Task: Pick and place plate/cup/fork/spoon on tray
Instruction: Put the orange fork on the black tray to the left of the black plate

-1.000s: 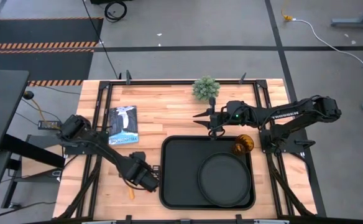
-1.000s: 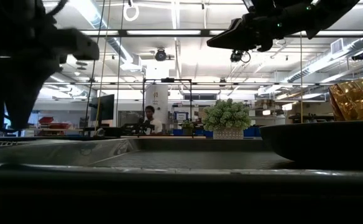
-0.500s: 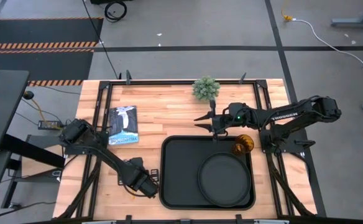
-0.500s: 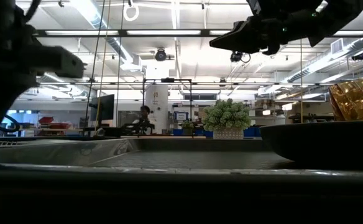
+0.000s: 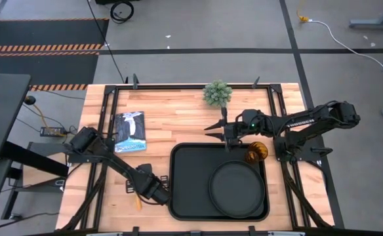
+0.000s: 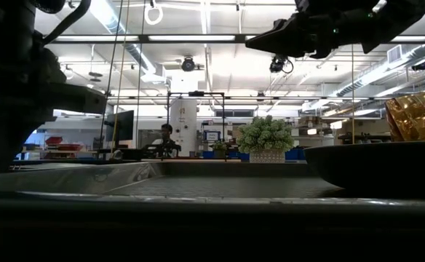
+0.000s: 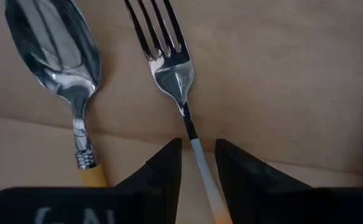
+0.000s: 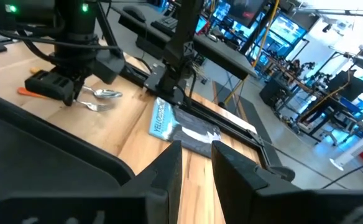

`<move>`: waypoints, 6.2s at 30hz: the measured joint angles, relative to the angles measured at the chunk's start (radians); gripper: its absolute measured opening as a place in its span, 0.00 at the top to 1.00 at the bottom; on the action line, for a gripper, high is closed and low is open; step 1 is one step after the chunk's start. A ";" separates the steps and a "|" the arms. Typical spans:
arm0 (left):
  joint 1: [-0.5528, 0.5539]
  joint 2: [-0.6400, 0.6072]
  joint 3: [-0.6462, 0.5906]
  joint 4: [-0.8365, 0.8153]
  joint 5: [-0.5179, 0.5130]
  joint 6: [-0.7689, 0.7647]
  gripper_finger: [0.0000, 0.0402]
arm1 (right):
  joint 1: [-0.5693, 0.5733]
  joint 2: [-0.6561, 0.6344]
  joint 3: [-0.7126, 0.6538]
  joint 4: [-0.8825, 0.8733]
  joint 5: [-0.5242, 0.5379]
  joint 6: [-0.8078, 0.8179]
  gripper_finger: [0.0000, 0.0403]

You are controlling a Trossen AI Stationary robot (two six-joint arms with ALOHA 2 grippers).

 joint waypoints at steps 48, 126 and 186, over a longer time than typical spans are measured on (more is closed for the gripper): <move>0.049 0.007 0.202 -0.142 -0.202 0.226 0.95 | 0.008 -0.053 0.000 -0.127 0.106 0.001 0.77; 0.213 0.295 0.460 0.356 -0.156 0.800 0.87 | 0.008 -0.232 0.001 -0.329 0.112 -0.007 0.77; 0.258 0.293 0.471 0.403 -0.182 1.388 0.98 | 0.047 -0.231 0.000 -0.318 0.101 0.003 0.77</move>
